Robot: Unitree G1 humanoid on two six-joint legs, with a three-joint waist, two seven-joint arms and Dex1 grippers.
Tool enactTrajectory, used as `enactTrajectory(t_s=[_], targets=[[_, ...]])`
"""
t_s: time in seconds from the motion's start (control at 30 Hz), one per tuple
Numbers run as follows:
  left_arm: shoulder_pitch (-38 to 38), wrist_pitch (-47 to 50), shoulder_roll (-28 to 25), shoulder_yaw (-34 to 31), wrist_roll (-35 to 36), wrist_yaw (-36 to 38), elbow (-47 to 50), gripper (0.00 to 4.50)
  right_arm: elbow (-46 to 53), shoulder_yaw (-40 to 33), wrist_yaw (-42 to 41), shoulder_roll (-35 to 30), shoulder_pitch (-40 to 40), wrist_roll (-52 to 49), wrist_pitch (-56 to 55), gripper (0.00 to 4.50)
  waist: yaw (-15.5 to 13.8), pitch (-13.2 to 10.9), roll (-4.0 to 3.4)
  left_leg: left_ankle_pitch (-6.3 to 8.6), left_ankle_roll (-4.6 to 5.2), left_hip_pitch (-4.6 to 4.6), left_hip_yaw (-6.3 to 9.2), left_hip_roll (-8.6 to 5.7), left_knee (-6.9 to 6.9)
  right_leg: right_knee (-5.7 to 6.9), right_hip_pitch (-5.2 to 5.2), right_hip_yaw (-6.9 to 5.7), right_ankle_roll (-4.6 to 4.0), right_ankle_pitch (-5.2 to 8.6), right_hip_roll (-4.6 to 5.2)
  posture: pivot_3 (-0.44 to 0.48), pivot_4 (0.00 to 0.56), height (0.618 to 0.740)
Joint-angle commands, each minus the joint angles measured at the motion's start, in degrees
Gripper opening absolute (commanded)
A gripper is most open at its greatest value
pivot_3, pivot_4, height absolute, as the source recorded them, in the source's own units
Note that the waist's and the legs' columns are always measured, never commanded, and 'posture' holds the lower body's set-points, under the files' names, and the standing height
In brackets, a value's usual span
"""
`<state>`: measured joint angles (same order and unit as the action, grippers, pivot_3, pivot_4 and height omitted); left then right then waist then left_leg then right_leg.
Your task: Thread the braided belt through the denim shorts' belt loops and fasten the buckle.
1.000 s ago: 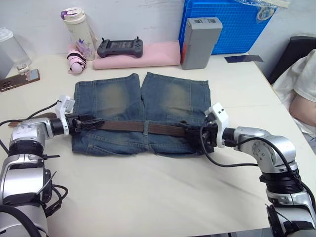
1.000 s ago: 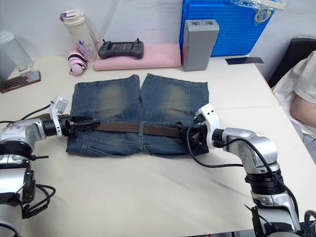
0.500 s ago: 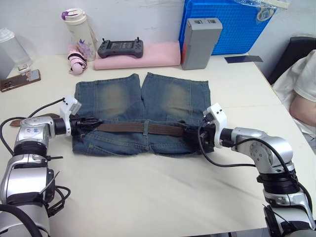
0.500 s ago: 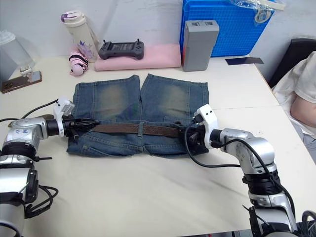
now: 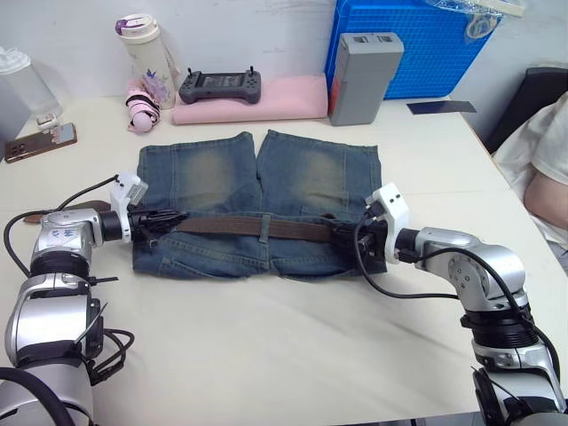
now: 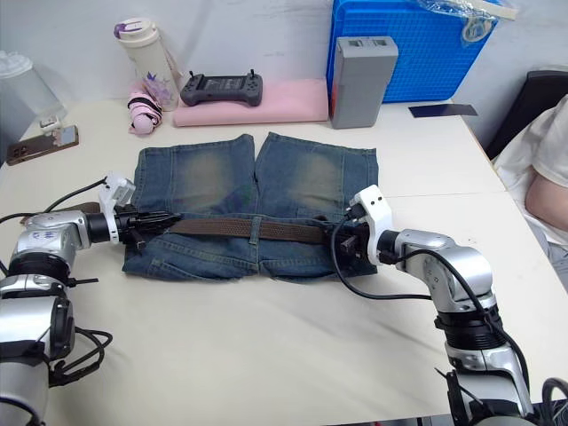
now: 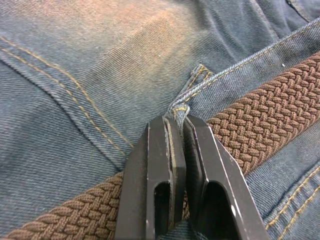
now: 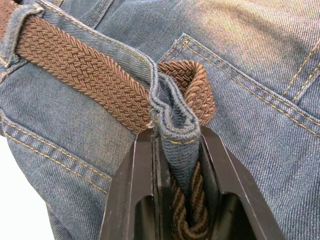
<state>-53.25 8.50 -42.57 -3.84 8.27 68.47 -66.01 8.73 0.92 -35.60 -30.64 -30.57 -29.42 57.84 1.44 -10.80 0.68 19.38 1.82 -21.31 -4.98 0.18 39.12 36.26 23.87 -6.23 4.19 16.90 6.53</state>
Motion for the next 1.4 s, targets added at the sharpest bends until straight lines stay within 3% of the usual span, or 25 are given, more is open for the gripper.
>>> enactTrajectory(t_s=[0.03, 0.23, 0.4, 0.63, 0.77, 0.97, 1.03, 1.2, 1.33, 1.4], targets=[[0.7, -1.1, 0.9, 0.3, -1.0, 0.7, 0.7, 0.00, 2.0, -1.6, 0.2, 0.7, -0.7, -1.1, -0.5, 0.34, 0.0, 0.0, 0.00, 0.00, 0.00, 0.00, 0.00, -0.01, 0.00, 0.00, 0.00, 0.00, 0.00, 0.00, 0.00, 0.000, 0.150, 0.724], [-3.8, -2.3, 0.6, -1.1, -2.3, -7.3, -1.9, 0.00, -2.7, -3.1, 3.1, 2.4, -3.8, 1.4, -4.7, 0.34, -0.1, 0.0, 0.03, -0.02, 0.03, 0.00, 0.00, -0.03, 0.05, 0.07, 0.00, 0.00, 0.03, -0.02, 0.02, 0.000, 0.150, 0.724], [-7.1, -9.8, 1.4, -2.7, -3.7, -20.5, -3.9, 0.00, -9.5, -6.0, 8.5, 5.0, -7.6, 5.3, -12.3, 0.34, 0.0, 0.0, 0.08, -0.06, 0.05, -0.06, -0.02, -0.06, 0.07, 0.19, 0.13, 0.08, 0.06, -0.04, 0.08, 0.000, 0.150, 0.724], [-5.5, -33.5, 1.8, -4.2, -4.7, -28.5, 1.3, 0.00, -8.4, -10.5, 12.0, 7.4, -8.6, 5.3, -22.3, 0.34, 0.1, 0.0, 0.11, -0.08, 0.08, -0.93, -0.25, -0.19, 0.14, 0.53, 1.25, -0.26, 0.09, -0.06, 0.13, 0.000, 0.150, 0.724], [6.8, -48.2, -0.5, -6.2, -4.9, -30.9, 13.1, 0.00, 5.5, -9.9, 6.1, 5.6, 0.0, 2.5, -25.5, 0.34, 0.4, 0.0, 0.12, -0.09, 0.11, -1.07, -0.35, -0.23, 0.09, 0.75, 1.55, -0.49, 0.10, -0.06, 0.21, 0.000, 0.150, 0.724], [34.1, -60.5, -4.8, -13.5, -9.8, -37.2, 39.9, 0.00, 24.9, -9.6, -3.8, -4.5, 18.1, -4.1, -20.9, 0.34, 0.1, 0.0, 0.21, -0.03, 0.18, -0.98, -0.36, -0.17, 0.03, 0.62, 1.46, -0.41, 0.09, -0.06, 0.35, 0.000, 0.150, 0.724], [41.8, -62.5, -5.3, -16.6, -12.3, -39.1, 45.8, 0.00, 28.1, -8.8, -6.3, -8.1, 22.5, -4.2, -20.5, 0.34, 0.0, 0.0, 0.22, -0.06, 0.25, -1.00, -0.41, -0.22, 0.12, 0.48, 1.36, -0.44, 0.08, -0.07, 0.57, 0.000, 0.150, 0.724], [56.1, -61.3, -4.1, -19.7, -14.0, -40.8, 54.9, 0.00, 30.5, -5.2, -10.3, -16.1, 28.8, -0.6, -20.5, 0.34, -0.1, -0.1, 0.15, 0.45, 0.70, 0.45, -0.26, -0.21, -0.09, -0.19, -0.18, -0.55, 0.07, -0.11, 0.83, 0.000, 0.150, 0.724], [63.5, -58.9, -3.2, -20.6, -13.6, -41.4, 59.3, 0.00, 31.1, -3.8, -12.3, -20.0, 30.7, -1.3, -19.0, 0.34, -0.1, -0.1, 0.15, 0.46, 0.43, 0.64, -0.27, -0.18, -0.20, -0.37, -0.32, -0.55, 0.06, -0.09, 0.80, 0.000, 0.150, 0.724], [67.0, -57.8, -3.7, -19.7, -12.3, -39.7, 61.0, 0.00, 30.7, -3.0, -12.8, -21.1, 30.7, 0.3, -20.2, 1.40, -0.2, -0.1, 0.15, 0.48, 0.40, 0.60, -0.28, -0.18, -0.20, -0.42, -0.32, -0.65, 0.06, -0.09, 0.80, 0.000, 0.150, 0.724]])
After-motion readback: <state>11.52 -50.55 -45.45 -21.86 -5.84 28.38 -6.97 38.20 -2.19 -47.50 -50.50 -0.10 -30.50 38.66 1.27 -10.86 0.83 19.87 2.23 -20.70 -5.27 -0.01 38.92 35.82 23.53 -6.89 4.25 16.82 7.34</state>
